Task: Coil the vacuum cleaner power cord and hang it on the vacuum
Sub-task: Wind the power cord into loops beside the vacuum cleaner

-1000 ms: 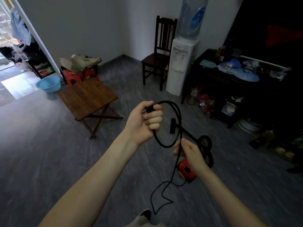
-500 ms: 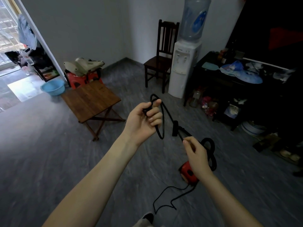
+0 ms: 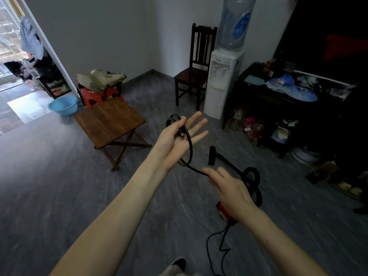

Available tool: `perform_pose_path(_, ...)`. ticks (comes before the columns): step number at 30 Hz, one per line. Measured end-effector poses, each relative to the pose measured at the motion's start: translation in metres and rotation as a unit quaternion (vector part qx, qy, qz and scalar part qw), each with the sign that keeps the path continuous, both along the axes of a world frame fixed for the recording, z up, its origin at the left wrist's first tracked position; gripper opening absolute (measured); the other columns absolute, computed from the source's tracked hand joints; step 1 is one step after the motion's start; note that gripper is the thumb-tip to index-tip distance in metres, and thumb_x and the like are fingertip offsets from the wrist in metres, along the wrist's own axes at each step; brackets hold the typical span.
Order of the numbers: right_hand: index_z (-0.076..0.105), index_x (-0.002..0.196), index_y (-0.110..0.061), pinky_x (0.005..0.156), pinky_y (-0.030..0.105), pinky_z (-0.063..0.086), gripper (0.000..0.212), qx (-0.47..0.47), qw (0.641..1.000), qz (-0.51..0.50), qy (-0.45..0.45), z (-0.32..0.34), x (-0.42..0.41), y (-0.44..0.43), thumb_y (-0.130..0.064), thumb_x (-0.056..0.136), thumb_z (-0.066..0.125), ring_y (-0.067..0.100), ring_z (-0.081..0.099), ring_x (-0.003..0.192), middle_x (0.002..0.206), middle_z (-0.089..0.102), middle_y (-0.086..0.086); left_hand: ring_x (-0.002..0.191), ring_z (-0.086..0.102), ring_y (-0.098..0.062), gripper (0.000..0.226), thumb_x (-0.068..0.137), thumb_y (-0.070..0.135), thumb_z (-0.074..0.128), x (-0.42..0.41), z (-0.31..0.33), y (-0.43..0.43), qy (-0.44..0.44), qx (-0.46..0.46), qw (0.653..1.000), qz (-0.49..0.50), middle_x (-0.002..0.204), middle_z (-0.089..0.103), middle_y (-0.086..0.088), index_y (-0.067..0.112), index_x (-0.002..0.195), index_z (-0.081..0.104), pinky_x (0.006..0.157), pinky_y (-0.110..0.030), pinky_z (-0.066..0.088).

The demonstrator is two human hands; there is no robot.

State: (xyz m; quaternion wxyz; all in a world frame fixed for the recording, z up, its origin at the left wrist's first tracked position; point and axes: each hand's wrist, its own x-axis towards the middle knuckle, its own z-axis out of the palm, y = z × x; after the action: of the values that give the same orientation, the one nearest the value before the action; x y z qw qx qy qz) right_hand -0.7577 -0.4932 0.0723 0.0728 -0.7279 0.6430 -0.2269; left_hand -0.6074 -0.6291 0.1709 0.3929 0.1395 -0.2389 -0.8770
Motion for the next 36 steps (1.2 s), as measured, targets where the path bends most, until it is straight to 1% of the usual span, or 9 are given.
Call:
perform_pose_path(5,0.051,0.132,-0.030,0.087,0.027,0.053,0.033,0.026,0.978,-0.054,-0.202,-0.015,0.000,0.011,-0.035,0.100,0.042,0.004,0.063,0.102,0.116,0.067,-0.010,0.098,0.069,-0.030,0.025,0.100,0.008,0.034,0.012,0.023,-0.016,0.059,0.019,0.996,0.072,0.102,0.072,-0.016,0.011,0.083,0.052,0.083,-0.048,0.057)
perform_pose_path(7,0.059,0.123,-0.027,0.083,0.027,0.053,0.028,0.044,0.958,-0.062,-0.276,-0.019,-0.003,0.011,-0.034,0.099,0.047,0.002,0.065,0.095,0.105,0.069,-0.011,0.098,0.069,-0.030,0.025,0.100,0.008,0.034,0.016,0.027,-0.021,0.056,0.010,0.995,0.086,0.101,0.072,-0.016,0.011,0.082,0.052,0.083,-0.047,0.057)
perform_pose_path(9,0.064,0.096,-0.025,0.068,0.033,0.050,0.014,0.051,0.942,-0.082,-0.320,-0.022,-0.007,0.011,-0.033,0.097,0.051,0.008,0.062,0.072,0.078,0.066,-0.006,0.097,0.070,-0.030,0.025,0.100,0.007,0.035,0.019,0.028,-0.025,0.059,0.007,0.993,0.105,0.101,0.072,-0.017,0.009,0.082,0.052,0.081,-0.045,0.058)
perform_pose_path(12,0.055,0.072,-0.023,0.057,0.029,0.039,0.025,0.072,0.930,-0.096,-0.346,-0.025,-0.012,0.015,-0.031,0.096,0.055,0.008,0.047,0.057,0.059,0.049,-0.004,0.096,0.070,-0.032,0.024,0.100,0.006,0.035,0.025,0.027,-0.031,0.065,0.012,0.989,0.129,0.101,0.071,-0.020,0.005,0.085,0.054,0.081,-0.043,0.058)
perform_pose_path(17,0.056,0.088,-0.030,0.064,0.029,0.041,0.015,0.083,0.938,-0.081,-0.328,-0.029,-0.020,0.018,-0.027,0.100,0.047,0.005,0.052,0.065,0.070,0.055,-0.009,0.103,0.068,-0.032,0.022,0.100,0.006,0.037,0.032,0.017,-0.035,0.063,0.021,0.986,0.152,0.105,0.071,-0.020,0.007,0.085,0.053,0.087,-0.047,0.055)
perform_pose_path(21,0.063,0.112,-0.031,0.088,0.021,0.049,0.023,0.046,0.954,-0.088,-0.281,-0.021,-0.019,0.015,-0.023,0.101,0.044,-0.001,0.060,0.099,0.102,0.066,-0.017,0.110,0.063,-0.030,0.022,0.101,0.007,0.036,0.026,0.003,-0.033,0.001,0.014,0.988,0.153,0.106,0.071,-0.017,0.010,0.085,0.051,0.087,-0.046,0.055)
perform_pose_path(25,0.059,0.121,-0.024,0.065,0.036,0.051,0.026,0.004,0.995,-0.010,-0.097,0.000,-0.012,0.009,-0.026,0.100,0.043,0.009,0.053,0.078,0.088,0.053,-0.007,0.104,0.065,-0.028,0.026,0.100,0.007,0.035,0.009,-0.004,-0.024,-0.036,0.006,0.991,0.125,0.101,0.073,-0.015,0.011,0.080,0.052,0.088,-0.047,0.052)
perform_pose_path(30,0.062,0.118,-0.015,0.064,0.026,0.045,0.024,-0.081,0.993,0.079,-0.021,0.044,-0.002,-0.001,-0.018,0.097,0.051,0.011,0.051,0.080,0.088,0.053,-0.002,0.108,0.065,-0.031,0.019,0.097,0.008,0.042,-0.010,-0.017,-0.007,-0.091,-0.053,0.993,0.050,0.108,0.071,-0.016,0.009,0.083,0.054,0.087,-0.049,0.054)
perform_pose_path(36,0.058,0.094,-0.009,0.069,0.020,0.043,0.011,-0.169,0.980,0.060,-0.086,0.070,-0.011,-0.010,-0.019,0.094,0.060,0.006,0.049,0.076,0.086,0.056,-0.002,0.100,0.068,-0.035,0.016,0.099,0.009,0.038,-0.016,-0.009,0.009,-0.097,-0.022,0.995,-0.016,0.104,0.070,-0.021,0.006,0.088,0.050,0.082,-0.049,0.057)
